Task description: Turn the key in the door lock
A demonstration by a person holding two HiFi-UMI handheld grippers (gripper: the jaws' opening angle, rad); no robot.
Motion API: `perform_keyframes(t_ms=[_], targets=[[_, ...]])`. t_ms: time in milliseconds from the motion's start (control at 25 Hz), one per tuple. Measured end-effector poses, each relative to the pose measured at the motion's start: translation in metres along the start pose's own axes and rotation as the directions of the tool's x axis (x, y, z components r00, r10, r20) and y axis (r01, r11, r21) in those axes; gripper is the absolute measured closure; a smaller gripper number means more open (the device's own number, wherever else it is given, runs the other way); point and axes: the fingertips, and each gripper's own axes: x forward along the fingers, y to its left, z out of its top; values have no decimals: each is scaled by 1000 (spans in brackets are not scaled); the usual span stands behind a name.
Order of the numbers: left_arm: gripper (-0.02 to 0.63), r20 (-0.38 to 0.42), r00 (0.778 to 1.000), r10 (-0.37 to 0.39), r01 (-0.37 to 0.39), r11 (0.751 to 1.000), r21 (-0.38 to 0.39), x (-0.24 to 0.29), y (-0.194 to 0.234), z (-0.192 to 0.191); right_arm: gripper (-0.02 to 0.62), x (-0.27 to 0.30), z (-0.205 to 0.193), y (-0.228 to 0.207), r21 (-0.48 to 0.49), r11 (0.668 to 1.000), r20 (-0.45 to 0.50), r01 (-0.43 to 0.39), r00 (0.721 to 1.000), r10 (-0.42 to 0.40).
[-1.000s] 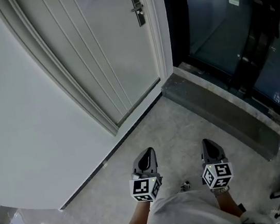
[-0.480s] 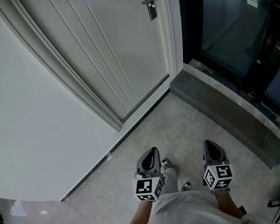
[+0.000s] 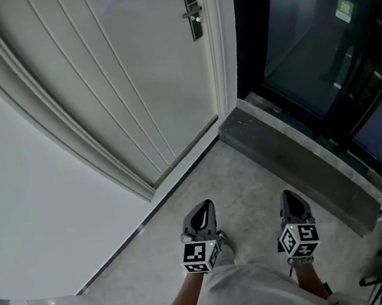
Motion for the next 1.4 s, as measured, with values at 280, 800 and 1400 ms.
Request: perform_keyframes(t_ms=[280, 800, 1400], targets=[[597, -4, 998, -61, 61, 998, -11, 73, 46, 23, 594, 78, 32, 37, -32, 999, 14, -37, 999, 37], [597, -28, 992, -119, 119, 993, -23, 162, 96, 33, 593, 148, 33, 16, 4, 996, -53, 87, 995, -86], [597, -73, 997, 19, -19, 1000, -5, 267, 103, 29, 594, 271, 63, -55, 8, 999, -54, -32, 998, 33]])
